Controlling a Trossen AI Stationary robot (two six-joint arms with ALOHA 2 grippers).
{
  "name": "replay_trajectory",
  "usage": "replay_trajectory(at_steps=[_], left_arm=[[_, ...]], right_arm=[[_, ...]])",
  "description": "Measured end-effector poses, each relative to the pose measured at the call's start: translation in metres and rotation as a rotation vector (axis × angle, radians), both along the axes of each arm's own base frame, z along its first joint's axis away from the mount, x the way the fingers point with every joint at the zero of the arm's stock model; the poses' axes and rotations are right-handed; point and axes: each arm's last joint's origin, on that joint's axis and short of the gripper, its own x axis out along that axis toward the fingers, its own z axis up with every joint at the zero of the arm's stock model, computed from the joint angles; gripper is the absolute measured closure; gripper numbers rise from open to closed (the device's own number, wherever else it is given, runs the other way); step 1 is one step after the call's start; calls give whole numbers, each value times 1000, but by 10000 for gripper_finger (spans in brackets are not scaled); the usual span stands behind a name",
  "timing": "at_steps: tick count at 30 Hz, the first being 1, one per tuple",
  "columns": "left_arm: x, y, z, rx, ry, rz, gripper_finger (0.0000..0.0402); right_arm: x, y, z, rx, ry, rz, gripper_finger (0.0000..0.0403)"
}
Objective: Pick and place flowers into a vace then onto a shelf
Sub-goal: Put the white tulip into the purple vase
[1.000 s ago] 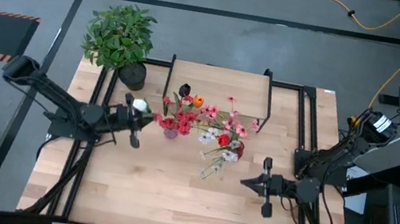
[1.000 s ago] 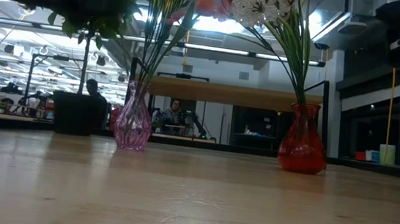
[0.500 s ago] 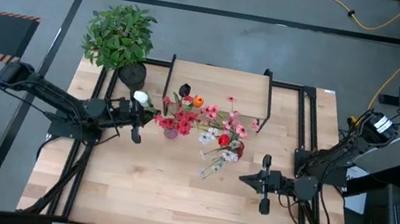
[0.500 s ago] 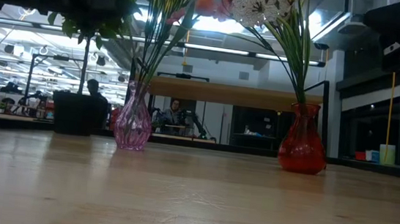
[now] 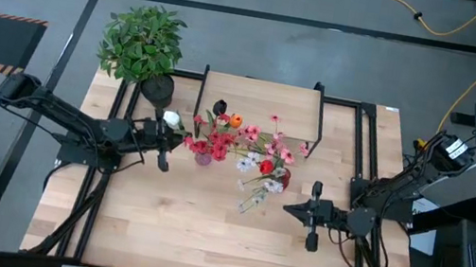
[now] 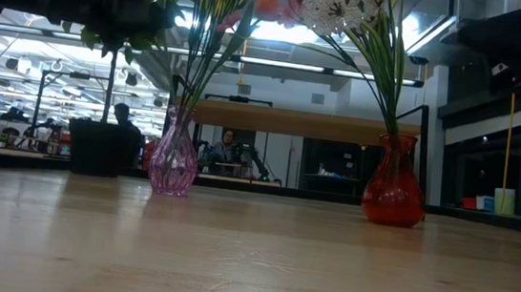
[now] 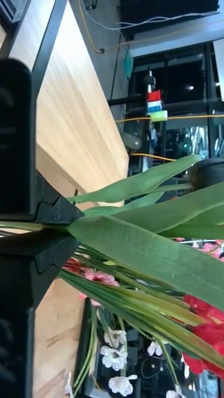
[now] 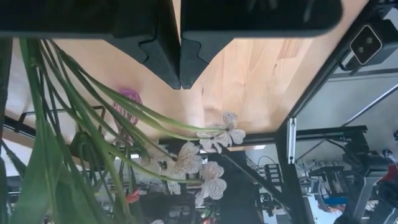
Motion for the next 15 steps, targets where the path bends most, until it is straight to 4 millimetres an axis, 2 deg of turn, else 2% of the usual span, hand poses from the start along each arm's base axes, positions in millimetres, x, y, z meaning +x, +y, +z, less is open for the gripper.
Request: replay_trajectory(at_steps=[15], left_arm=[[8,-1,-10,-5,55,0,396]], right_arm=[[0,0,-1,22,9,-2,402]])
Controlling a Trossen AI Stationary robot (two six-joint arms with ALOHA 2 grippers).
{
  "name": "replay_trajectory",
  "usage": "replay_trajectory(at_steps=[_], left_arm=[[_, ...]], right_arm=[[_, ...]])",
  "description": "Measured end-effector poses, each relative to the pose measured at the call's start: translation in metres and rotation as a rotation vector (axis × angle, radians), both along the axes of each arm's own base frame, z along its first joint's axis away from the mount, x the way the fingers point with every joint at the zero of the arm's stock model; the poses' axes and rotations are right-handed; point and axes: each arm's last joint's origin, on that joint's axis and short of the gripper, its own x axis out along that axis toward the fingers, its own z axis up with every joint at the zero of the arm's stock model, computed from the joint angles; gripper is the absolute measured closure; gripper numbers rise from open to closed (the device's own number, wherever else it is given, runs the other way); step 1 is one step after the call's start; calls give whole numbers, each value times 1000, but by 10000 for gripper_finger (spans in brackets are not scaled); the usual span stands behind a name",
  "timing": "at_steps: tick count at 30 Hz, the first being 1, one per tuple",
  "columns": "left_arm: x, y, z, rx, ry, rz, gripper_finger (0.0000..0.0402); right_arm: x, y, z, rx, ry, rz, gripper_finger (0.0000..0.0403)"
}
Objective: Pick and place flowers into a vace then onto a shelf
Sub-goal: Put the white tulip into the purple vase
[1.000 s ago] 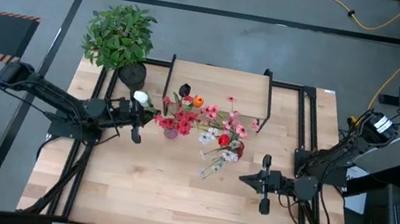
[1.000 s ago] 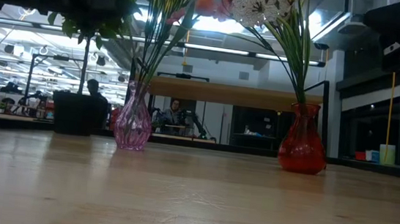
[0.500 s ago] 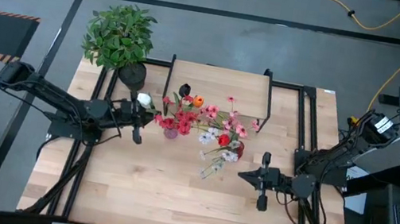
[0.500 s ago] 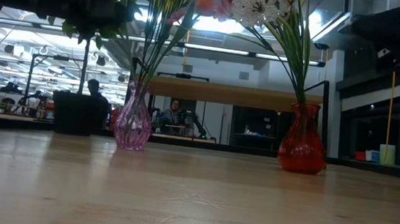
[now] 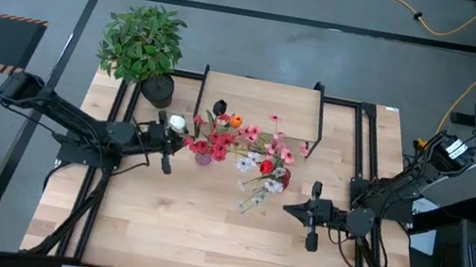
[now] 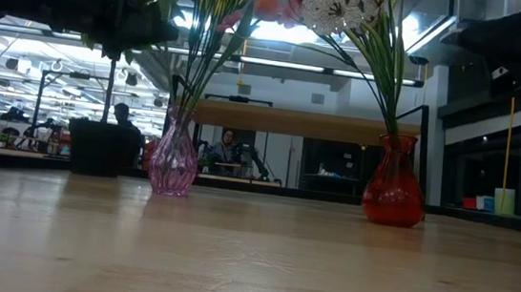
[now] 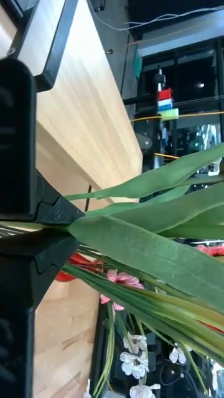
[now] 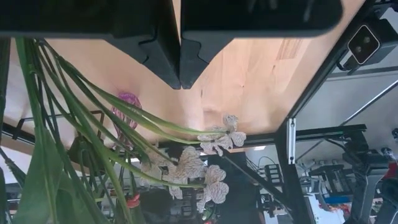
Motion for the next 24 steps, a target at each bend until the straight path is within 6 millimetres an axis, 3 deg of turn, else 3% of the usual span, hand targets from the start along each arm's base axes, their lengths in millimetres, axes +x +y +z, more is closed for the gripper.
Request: replay_trajectory(at_steps=[17,24], left_arm=[[10,17,-14,-25,77,-48,394],[12,17,-16,-25,94,-92,366]], right_arm=[[0,0,0,-3,3,0,402],[0,0,-1,-4,5,0,402]])
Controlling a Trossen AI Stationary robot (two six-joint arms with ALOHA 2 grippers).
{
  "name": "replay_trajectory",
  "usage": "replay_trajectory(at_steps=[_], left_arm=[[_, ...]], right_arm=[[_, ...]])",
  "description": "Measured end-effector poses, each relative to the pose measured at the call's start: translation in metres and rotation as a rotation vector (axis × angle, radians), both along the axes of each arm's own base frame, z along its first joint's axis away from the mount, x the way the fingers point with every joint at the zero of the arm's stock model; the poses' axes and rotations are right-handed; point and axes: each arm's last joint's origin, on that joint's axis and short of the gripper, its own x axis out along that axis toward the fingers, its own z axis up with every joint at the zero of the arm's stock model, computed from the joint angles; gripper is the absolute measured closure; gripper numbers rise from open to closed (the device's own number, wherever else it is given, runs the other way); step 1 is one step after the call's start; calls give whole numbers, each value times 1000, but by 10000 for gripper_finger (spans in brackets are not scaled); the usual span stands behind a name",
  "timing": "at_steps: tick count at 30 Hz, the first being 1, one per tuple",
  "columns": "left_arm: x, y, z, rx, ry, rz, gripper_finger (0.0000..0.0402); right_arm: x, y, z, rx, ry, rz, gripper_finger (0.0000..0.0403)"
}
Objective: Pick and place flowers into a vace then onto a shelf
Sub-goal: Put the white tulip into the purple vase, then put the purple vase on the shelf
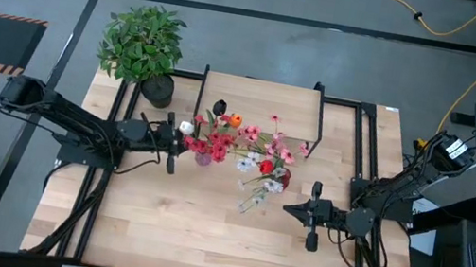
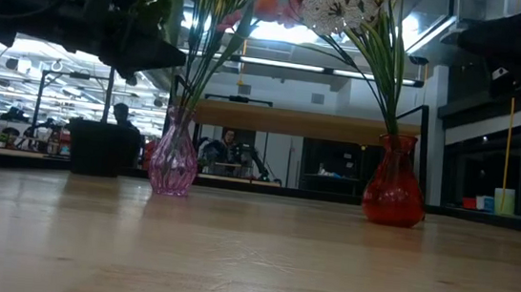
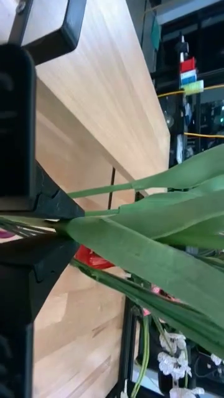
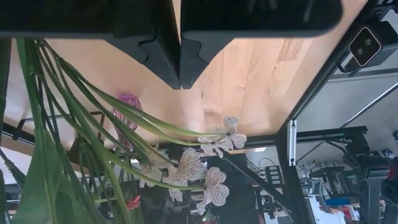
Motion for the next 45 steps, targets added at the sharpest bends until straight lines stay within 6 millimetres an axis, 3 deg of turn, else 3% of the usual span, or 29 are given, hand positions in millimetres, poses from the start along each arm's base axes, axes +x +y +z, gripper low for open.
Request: replay_trajectory(at_steps=[18,29,45], left_arm=[[-2,0,-11,12,120,-8,249],[-4,0,-11,22,145,-9,242],[-25,-3,4,5,108,-35,242]], right_arm=[[0,0,0,23,0,-2,402],[0,0,-1,26,6,-3,402],[0,0,-1,17,6,-2,402]])
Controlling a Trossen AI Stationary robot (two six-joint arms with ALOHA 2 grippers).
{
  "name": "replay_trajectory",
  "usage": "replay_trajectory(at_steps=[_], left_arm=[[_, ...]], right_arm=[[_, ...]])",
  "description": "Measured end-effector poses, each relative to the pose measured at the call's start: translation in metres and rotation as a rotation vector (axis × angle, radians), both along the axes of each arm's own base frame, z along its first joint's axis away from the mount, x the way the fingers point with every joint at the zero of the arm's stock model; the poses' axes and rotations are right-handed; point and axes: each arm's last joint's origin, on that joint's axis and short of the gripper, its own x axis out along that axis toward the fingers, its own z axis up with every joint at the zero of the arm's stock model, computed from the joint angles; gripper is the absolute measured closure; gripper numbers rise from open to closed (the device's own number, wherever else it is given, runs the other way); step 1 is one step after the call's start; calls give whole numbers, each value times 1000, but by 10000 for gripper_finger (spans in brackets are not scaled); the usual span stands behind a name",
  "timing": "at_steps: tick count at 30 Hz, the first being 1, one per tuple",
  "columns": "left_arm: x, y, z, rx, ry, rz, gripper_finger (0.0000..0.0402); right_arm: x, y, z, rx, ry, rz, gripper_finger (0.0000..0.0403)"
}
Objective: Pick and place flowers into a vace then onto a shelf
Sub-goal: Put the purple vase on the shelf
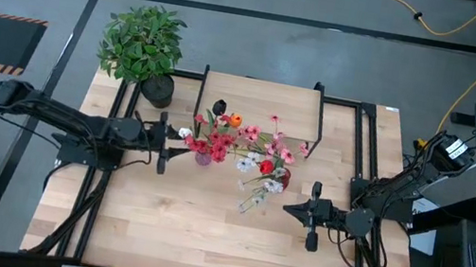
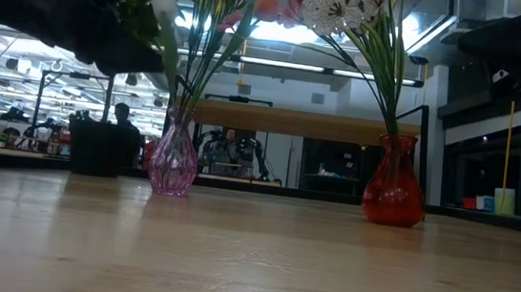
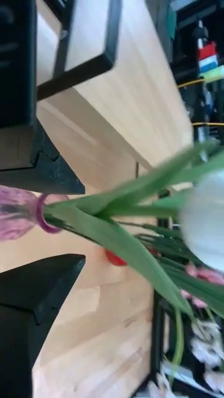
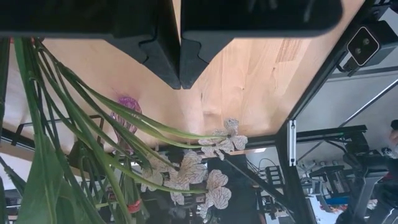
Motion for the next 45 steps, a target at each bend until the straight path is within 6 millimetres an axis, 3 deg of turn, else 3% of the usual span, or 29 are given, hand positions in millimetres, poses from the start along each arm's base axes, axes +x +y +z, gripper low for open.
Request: replay_trajectory(at_steps=[5,13,34,37,43,45], left_arm=[[-5,-5,5,35,-27,-52,242],[-12,-8,-6,5,100,-20,242],[-16,-18,-20,-10,114,-103,246],[-16,-18,-20,37,123,-121,276],[-16,-18,-20,47,124,-124,383],[-16,-18,-21,47,124,-123,394]], right_arm=[[0,0,0,-1,0,0,402],[0,0,0,-1,0,1,402],[0,0,0,0,0,1,402],[0,0,0,1,0,1,402],[0,0,0,1,0,1,402],[0,0,0,1,0,1,402]])
